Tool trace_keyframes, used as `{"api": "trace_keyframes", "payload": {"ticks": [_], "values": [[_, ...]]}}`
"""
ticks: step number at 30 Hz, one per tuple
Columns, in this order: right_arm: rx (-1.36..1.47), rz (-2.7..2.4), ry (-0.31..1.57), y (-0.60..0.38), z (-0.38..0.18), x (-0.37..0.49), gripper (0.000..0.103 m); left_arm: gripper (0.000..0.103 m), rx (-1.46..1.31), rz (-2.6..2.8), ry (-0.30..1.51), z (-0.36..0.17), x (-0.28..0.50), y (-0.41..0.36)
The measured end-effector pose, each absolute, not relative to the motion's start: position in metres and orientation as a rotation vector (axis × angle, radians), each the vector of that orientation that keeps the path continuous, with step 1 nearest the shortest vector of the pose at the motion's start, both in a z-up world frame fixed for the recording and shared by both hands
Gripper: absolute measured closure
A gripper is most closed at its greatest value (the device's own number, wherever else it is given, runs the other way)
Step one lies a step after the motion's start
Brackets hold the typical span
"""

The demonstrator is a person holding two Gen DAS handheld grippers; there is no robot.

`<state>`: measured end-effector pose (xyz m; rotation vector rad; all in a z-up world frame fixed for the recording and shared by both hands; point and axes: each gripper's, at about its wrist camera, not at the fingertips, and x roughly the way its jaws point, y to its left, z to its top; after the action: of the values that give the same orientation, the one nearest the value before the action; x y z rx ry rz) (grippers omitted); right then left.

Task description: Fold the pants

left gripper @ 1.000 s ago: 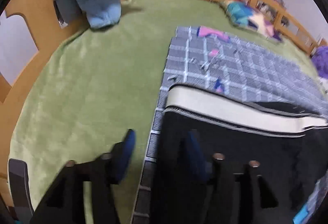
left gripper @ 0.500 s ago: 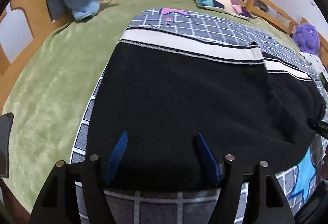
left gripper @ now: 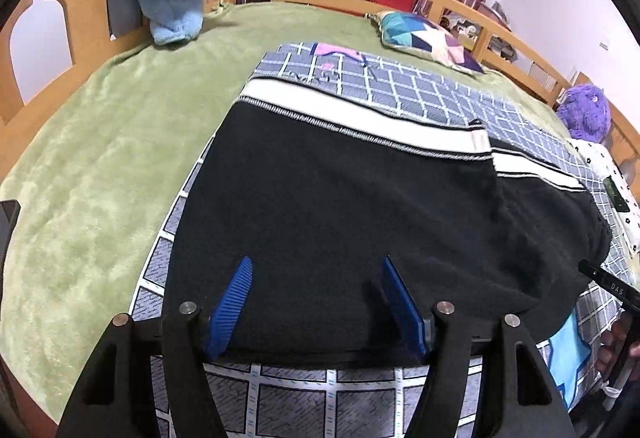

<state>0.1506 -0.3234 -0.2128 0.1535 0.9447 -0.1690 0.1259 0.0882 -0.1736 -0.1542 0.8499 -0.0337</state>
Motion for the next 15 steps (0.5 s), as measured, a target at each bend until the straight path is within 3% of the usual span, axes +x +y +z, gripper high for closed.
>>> {"api": "trace_keyframes", "payload": {"ticks": [6,10,13,15], "values": [[0.181,-0.165,0.849,-0.313,-0.192,0.14,0.044,0.038,-0.148,-0.011,0.803,-0.159,0.117,0.093],[0.199,-0.076,0.91,-0.302,-0.194,0.148,0.044,0.038,-0.187,-0.009,0.791,-0.154,0.112,0.102],[0.053,-0.044,1.08,-0.278,-0.229,0.158,0.045,0.038,-0.195,-0.002,0.798,-0.155,0.109,0.106],[-0.002,-0.056,1.041,-0.271,-0.231,0.154,0.044,0.038,-0.188,0.013,0.797,-0.155,0.108,0.107]]}}
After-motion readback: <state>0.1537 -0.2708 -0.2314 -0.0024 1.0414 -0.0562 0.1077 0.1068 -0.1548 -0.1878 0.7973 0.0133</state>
